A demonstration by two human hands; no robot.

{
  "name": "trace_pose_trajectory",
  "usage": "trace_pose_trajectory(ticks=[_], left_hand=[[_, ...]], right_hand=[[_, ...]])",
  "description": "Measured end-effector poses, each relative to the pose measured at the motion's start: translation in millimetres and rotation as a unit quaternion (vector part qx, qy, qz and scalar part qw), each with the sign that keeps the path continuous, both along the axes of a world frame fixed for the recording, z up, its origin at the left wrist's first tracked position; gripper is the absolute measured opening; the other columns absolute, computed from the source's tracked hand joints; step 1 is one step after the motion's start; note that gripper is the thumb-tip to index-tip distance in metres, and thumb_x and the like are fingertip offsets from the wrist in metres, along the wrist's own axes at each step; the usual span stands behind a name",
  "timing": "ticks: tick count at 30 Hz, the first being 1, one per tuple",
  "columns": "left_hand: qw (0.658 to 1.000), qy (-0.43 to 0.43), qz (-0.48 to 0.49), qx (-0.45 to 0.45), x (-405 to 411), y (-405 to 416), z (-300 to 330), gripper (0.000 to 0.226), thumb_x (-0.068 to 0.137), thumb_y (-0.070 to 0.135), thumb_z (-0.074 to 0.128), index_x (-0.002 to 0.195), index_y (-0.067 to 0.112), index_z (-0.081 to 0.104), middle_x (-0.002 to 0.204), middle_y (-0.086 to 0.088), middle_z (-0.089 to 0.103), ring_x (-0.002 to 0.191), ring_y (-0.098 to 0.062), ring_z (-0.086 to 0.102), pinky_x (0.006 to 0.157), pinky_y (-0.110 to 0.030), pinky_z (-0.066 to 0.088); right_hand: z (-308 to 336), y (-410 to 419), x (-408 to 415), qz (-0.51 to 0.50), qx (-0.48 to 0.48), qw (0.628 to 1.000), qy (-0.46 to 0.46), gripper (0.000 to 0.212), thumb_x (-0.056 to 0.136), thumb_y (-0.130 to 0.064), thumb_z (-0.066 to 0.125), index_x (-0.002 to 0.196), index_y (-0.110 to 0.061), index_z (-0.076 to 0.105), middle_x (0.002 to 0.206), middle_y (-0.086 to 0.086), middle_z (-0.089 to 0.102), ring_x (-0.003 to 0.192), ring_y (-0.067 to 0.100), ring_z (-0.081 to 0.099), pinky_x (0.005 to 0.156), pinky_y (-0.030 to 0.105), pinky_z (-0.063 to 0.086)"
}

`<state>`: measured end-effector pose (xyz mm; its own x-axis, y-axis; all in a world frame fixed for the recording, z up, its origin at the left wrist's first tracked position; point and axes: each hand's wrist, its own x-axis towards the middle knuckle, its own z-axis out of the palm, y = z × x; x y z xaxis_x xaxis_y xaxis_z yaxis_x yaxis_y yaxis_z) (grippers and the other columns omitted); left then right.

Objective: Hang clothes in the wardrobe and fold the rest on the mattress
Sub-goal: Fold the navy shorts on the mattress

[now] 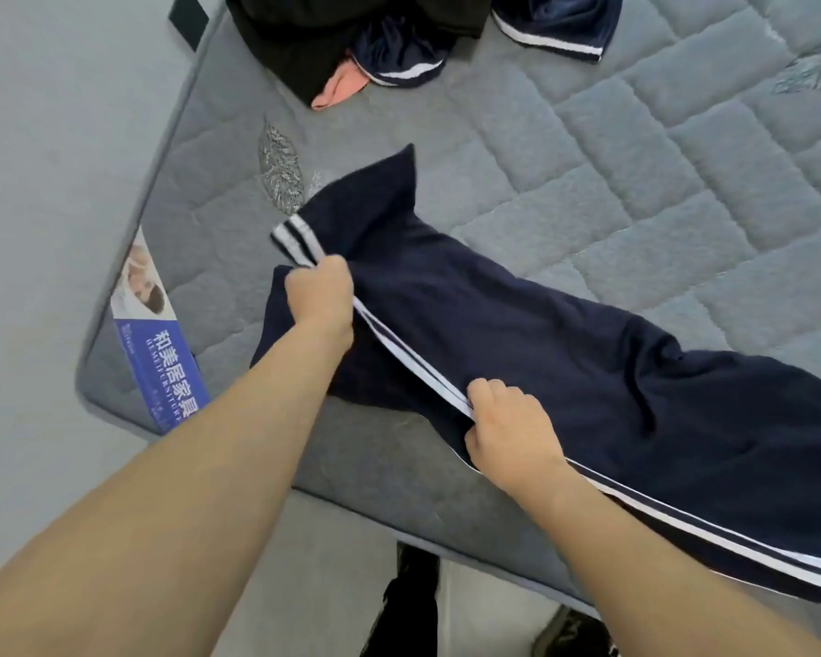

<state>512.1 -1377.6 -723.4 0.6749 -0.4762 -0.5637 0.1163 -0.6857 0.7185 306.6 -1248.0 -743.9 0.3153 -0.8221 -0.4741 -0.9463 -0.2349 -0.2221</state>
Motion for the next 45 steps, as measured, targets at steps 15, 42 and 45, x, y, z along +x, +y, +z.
trace_pose_trajectory(ticks=[15,42,45], left_hand=[[0.991,0.108,0.066,0.04,65,76,-33,0.021,0.094,0.007,0.048,0.097,0.02,0.064,0.115,-0.007,0.065,0.104,-0.025,0.06,0.09,-0.037,0.053],[0.479,-0.476,-0.734,0.075,121,151,-28,0.028,0.07,0.008,0.067,0.093,0.016,0.052,0.094,-0.007,0.051,0.084,-0.029,0.052,0.068,-0.039,0.039],[0.628,-0.42,-0.616,0.224,109,165,-31,0.03,0.076,0.025,0.054,0.104,0.019,0.047,0.111,-0.004,0.046,0.102,-0.028,0.045,0.079,-0.042,0.037]], right_hand=[[-18,22,31,0.026,-0.003,0.998,0.059,0.046,0.08,-0.003,0.05,0.122,-0.018,0.039,0.102,-0.002,0.046,0.083,0.021,0.044,0.064,0.03,0.033],[-16,24,41,0.168,0.016,0.985,-0.037,0.024,0.088,-0.034,0.046,0.1,-0.016,0.055,0.098,0.0,0.052,0.088,0.025,0.055,0.072,0.036,0.043],[-18,23,43,0.088,-0.079,0.992,-0.044,0.047,0.088,-0.044,0.045,0.122,-0.016,0.06,0.126,0.009,0.054,0.114,0.032,0.051,0.096,0.048,0.039]])
